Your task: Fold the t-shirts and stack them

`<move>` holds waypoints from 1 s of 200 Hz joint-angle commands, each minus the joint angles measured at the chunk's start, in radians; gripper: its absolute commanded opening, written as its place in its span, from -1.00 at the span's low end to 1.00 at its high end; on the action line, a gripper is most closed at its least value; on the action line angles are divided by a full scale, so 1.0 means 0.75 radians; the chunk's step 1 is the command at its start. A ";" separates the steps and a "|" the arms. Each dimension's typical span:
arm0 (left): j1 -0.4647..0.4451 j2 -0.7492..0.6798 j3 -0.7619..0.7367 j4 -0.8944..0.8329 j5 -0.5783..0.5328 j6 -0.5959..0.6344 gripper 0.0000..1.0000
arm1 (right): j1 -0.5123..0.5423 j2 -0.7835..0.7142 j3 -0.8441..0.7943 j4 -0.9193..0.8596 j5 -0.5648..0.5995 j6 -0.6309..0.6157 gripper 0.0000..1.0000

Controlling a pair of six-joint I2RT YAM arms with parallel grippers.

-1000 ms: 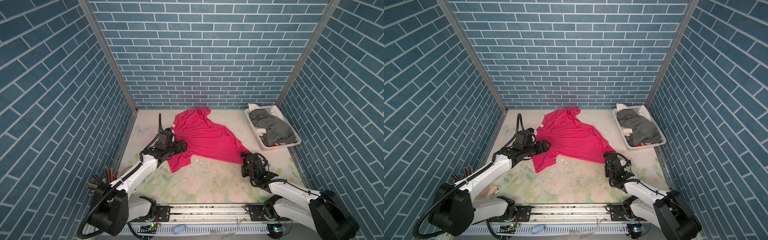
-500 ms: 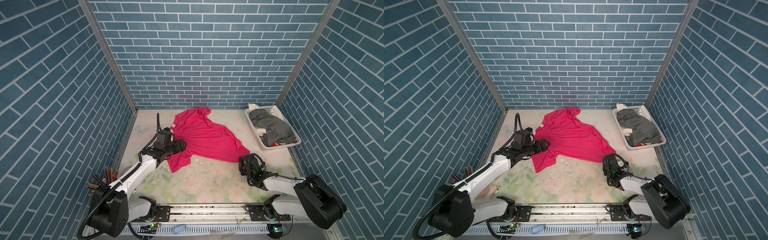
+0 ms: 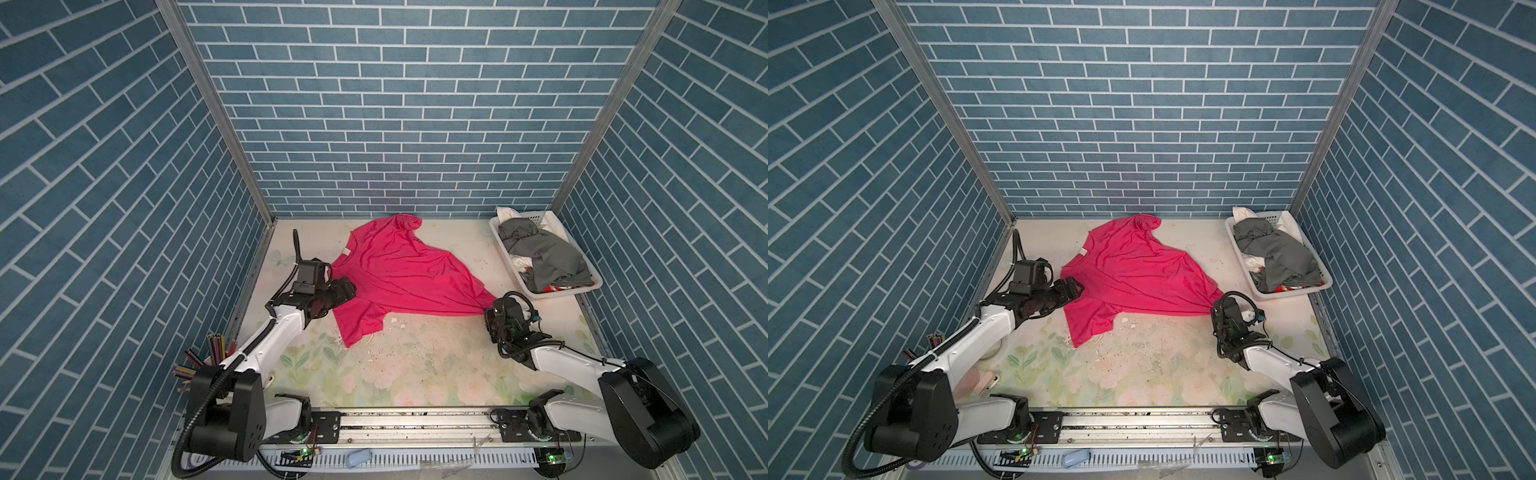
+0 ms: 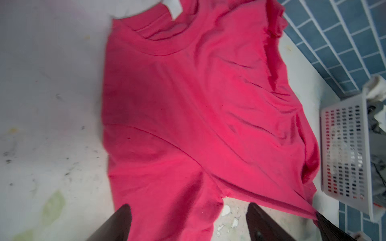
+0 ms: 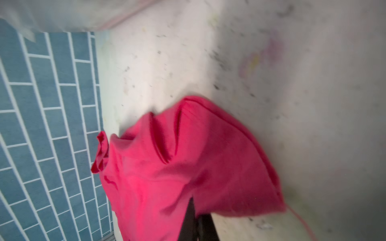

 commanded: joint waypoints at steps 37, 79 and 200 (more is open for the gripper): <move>0.084 0.066 -0.145 -0.053 0.047 -0.084 0.76 | -0.087 0.056 0.087 -0.030 -0.137 -0.269 -1.00; 0.083 0.175 -0.149 0.069 0.046 -0.100 0.56 | -0.108 0.105 0.089 0.046 -0.197 -0.312 -1.00; 0.022 0.415 -0.115 0.098 -0.130 -0.060 -0.15 | -0.172 0.064 0.063 0.068 -0.236 -0.330 -1.00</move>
